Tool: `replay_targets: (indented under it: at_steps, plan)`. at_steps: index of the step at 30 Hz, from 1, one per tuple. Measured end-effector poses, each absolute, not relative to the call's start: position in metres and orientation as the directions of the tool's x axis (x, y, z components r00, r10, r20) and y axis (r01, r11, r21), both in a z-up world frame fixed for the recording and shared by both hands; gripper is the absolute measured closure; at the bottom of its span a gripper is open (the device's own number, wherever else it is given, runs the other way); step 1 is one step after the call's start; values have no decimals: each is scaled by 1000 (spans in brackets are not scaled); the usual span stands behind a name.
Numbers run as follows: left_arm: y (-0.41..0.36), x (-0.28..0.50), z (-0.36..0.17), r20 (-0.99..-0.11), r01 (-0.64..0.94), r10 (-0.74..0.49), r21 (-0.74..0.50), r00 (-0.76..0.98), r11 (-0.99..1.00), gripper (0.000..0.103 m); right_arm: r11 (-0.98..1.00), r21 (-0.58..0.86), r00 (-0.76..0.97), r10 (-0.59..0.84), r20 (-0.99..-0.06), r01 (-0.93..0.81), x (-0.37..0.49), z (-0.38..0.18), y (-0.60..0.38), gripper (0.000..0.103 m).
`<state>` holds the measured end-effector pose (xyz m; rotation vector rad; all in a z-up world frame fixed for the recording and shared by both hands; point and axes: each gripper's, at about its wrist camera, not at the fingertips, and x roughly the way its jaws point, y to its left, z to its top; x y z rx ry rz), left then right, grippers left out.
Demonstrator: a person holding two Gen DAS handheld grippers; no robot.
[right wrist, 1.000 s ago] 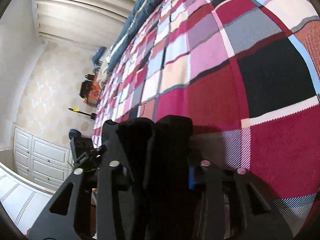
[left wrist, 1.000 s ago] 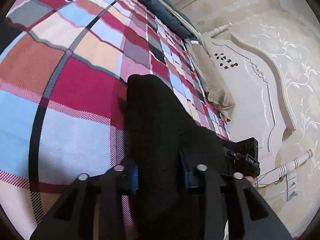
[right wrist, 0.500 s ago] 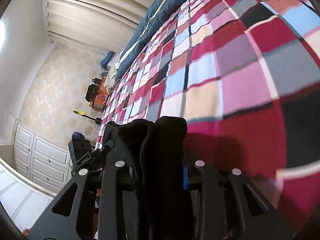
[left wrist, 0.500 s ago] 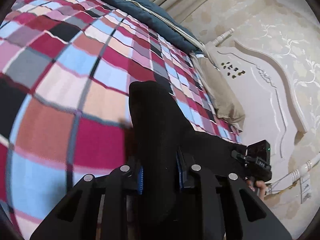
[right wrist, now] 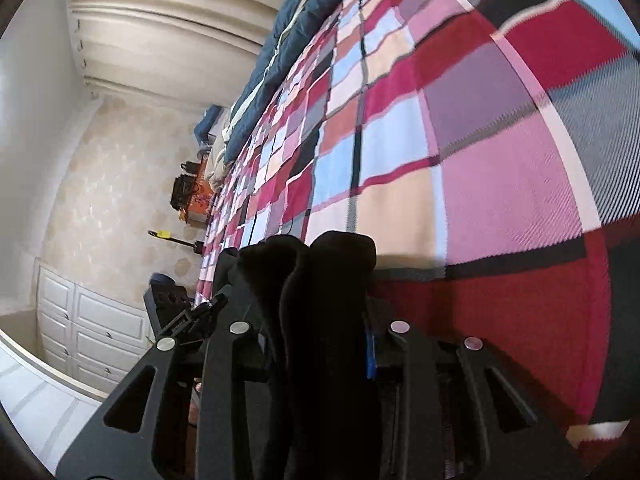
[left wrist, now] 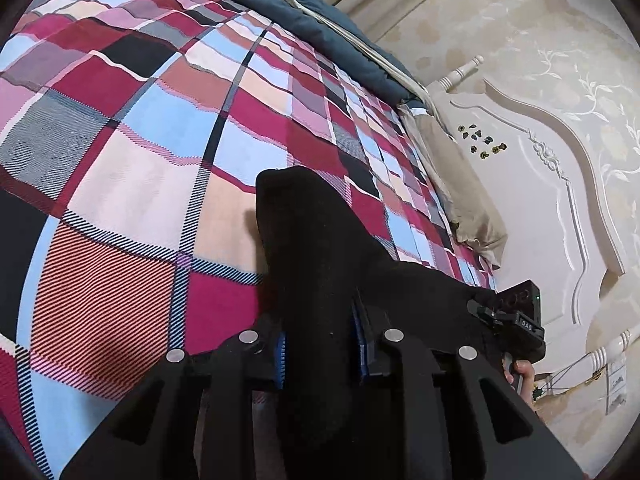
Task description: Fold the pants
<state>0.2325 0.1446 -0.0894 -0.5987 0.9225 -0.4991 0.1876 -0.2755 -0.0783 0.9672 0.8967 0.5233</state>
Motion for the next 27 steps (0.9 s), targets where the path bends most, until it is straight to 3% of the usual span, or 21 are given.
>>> replay_targets:
  at_steps: [18,27]
  plan:
    - [143,236,-88,-579,168,-630,-653,518,738,75,494,869,566,721,-399,-17,189,-81,-274,72]
    - [136,242,-72,-602,204,-564,-561,565,802,76,520,853,591,704,-394,-51,198,-74,-271,73]
